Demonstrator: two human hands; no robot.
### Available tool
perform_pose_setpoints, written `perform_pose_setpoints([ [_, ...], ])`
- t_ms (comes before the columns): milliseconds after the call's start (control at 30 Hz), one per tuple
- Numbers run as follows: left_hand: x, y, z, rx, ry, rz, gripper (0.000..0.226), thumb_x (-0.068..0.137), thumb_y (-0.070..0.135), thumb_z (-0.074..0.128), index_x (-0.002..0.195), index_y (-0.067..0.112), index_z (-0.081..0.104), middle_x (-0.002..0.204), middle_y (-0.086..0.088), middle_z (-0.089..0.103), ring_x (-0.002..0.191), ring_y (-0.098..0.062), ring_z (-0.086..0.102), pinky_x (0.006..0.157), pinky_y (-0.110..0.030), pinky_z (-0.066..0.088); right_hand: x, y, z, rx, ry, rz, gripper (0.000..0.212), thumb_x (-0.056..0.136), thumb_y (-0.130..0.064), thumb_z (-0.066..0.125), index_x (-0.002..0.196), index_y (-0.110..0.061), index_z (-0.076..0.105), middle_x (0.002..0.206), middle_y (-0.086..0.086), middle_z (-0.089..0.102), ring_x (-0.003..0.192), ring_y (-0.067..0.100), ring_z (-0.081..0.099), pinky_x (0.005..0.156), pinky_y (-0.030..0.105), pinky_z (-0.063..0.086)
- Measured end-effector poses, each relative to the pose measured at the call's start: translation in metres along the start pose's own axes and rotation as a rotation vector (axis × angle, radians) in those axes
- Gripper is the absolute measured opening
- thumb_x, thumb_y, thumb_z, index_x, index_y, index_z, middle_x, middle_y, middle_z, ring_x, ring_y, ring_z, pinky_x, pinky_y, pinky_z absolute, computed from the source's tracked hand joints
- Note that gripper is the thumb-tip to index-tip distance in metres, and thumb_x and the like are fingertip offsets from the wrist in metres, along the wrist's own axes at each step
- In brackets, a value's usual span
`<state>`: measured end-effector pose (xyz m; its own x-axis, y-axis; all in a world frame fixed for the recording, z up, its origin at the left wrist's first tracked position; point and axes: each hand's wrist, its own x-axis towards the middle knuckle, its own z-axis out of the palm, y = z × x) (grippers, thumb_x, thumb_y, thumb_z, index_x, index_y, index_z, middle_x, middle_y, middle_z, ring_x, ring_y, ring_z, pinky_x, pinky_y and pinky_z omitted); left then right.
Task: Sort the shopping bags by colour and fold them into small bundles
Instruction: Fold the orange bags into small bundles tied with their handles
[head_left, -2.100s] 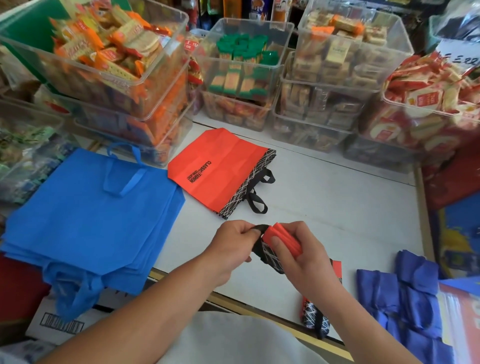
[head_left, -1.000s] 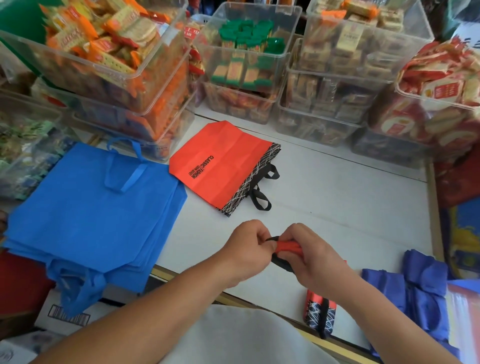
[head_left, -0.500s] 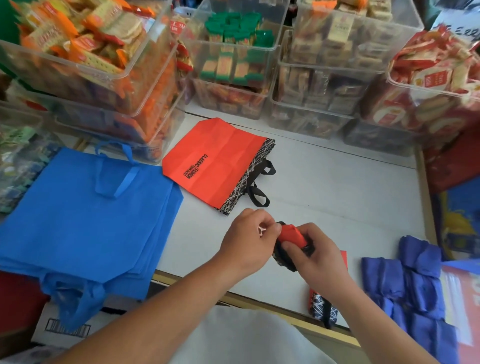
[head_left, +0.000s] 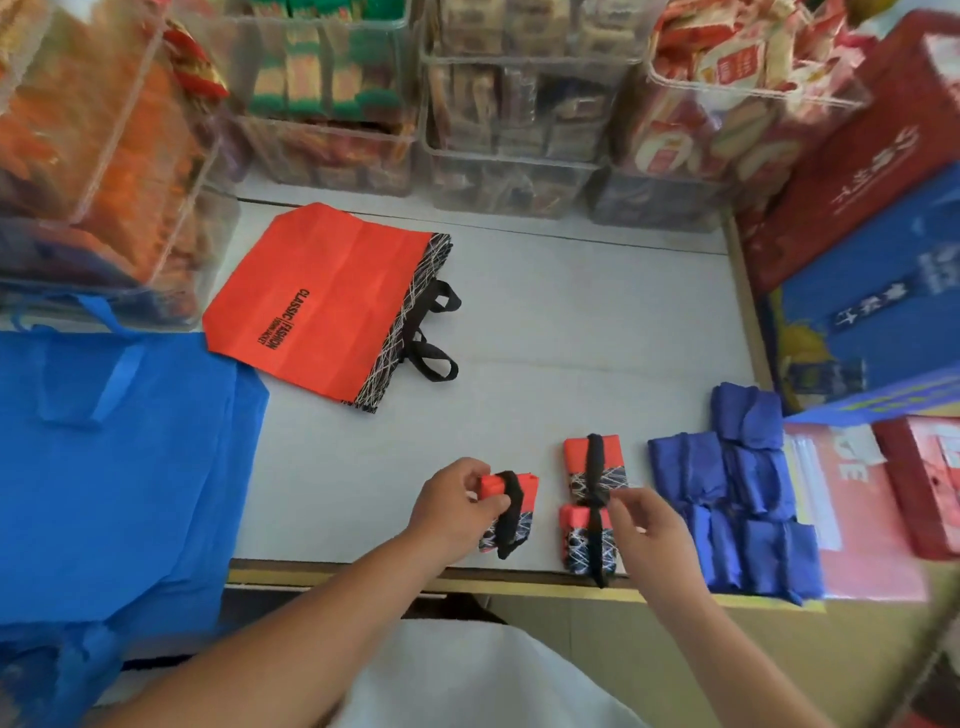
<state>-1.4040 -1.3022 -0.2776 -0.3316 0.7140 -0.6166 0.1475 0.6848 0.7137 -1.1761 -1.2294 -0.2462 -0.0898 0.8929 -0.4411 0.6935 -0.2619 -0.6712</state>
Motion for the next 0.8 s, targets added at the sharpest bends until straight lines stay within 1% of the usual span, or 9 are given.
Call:
perform_pose_setpoints([
  [67, 0.013, -0.008, 0.018, 0.019, -0.018, -0.013, 0.045, 0.087, 0.028, 0.079, 0.128, 0.022, 0.061, 0.119, -0.001, 0.068, 0.105, -0.019, 0.065, 0.098, -0.038, 0.052, 0.004, 0.02, -0.004, -0.133, 0.008, -0.063, 0.021, 0.1, -0.027, 0.062, 0.12, -0.022, 0.065, 0.116, -0.012, 0.063, 0.113, 0.017, 0.061, 0.095, 0.033, 0.048],
  [133, 0.022, -0.013, 0.033, 0.099, -0.026, -0.017, 0.054, 0.088, 0.031, 0.077, 0.137, 0.019, 0.056, 0.129, -0.004, 0.063, 0.115, -0.021, 0.063, 0.104, -0.041, 0.05, 0.011, 0.032, -0.005, -0.303, -0.033, -0.181, 0.033, 0.1, -0.027, 0.062, 0.132, -0.02, 0.061, 0.133, -0.01, 0.056, 0.128, 0.02, 0.053, 0.102, 0.028, 0.041],
  [233, 0.023, -0.02, 0.049, 0.163, 0.026, 0.001, 0.061, 0.088, 0.036, 0.075, 0.142, 0.02, 0.052, 0.129, -0.002, 0.058, 0.116, -0.021, 0.061, 0.103, -0.04, 0.049, 0.029, 0.036, -0.001, -0.498, -0.169, -0.302, 0.057, 0.101, -0.032, 0.06, 0.153, -0.02, 0.042, 0.165, -0.004, 0.028, 0.155, 0.018, 0.019, 0.119, 0.03, 0.024],
  [333, 0.012, -0.027, 0.055, 0.137, -0.012, 0.037, 0.058, 0.086, 0.025, 0.077, 0.14, 0.024, 0.054, 0.126, 0.0, 0.06, 0.111, -0.019, 0.063, 0.102, -0.04, 0.051, 0.044, 0.044, 0.007, -0.71, -0.285, -0.393, 0.072, 0.103, -0.048, 0.048, 0.163, -0.027, 0.014, 0.169, -0.007, -0.006, 0.157, 0.017, -0.01, 0.128, 0.04, 0.012],
  [433, 0.007, -0.036, 0.057, 0.177, -0.02, 0.074, 0.052, 0.087, 0.012, 0.074, 0.134, 0.027, 0.059, 0.123, 0.001, 0.061, 0.109, -0.017, 0.064, 0.1, -0.036, 0.05, 0.047, 0.056, 0.013, -0.76, -0.337, -0.408, 0.077, 0.102, -0.054, 0.046, 0.162, -0.035, 0.002, 0.167, -0.007, -0.022, 0.155, 0.017, -0.02, 0.126, 0.04, 0.013],
  [567, 0.008, -0.039, 0.061, 0.247, -0.048, 0.133, 0.054, 0.09, 0.007, 0.066, 0.138, 0.03, 0.057, 0.118, 0.003, 0.057, 0.108, -0.017, 0.06, 0.101, -0.033, 0.048, 0.049, 0.064, 0.013, -0.766, -0.297, -0.444, 0.073, 0.103, -0.054, 0.042, 0.16, -0.038, -0.001, 0.168, -0.007, -0.019, 0.156, 0.016, -0.016, 0.126, 0.04, 0.012],
  [667, 0.009, -0.037, 0.063, 0.323, -0.127, 0.18, 0.055, 0.092, 0.008, 0.062, 0.143, 0.028, 0.053, 0.121, 0.002, 0.055, 0.111, -0.019, 0.059, 0.101, -0.033, 0.048, 0.052, 0.064, 0.009, -0.756, -0.284, -0.45, 0.068, 0.104, -0.051, 0.044, 0.161, -0.039, 0.01, 0.17, -0.006, -0.009, 0.158, 0.016, -0.008, 0.126, 0.041, 0.017],
  [733, 0.008, -0.036, 0.061, 0.298, -0.126, 0.147, 0.058, 0.096, 0.011, 0.06, 0.15, 0.025, 0.047, 0.13, 0.001, 0.057, 0.117, -0.017, 0.059, 0.106, -0.032, 0.047, 0.051, 0.061, 0.006, -0.724, -0.236, -0.437, 0.061, 0.102, -0.045, 0.054, 0.158, -0.036, 0.032, 0.17, 0.0, 0.013, 0.157, 0.023, 0.014, 0.12, 0.045, 0.031],
  [800, 0.006, -0.037, 0.056, 0.227, -0.107, 0.073, 0.054, 0.099, 0.017, 0.06, 0.151, 0.022, 0.045, 0.134, 0.002, 0.059, 0.118, -0.014, 0.059, 0.106, -0.03, 0.047, 0.048, 0.056, 0.006, -0.665, -0.096, -0.477, 0.042, 0.098, -0.036, 0.062, 0.137, -0.023, 0.063, 0.151, 0.009, 0.052, 0.137, 0.033, 0.051, 0.101, 0.049, 0.05],
])
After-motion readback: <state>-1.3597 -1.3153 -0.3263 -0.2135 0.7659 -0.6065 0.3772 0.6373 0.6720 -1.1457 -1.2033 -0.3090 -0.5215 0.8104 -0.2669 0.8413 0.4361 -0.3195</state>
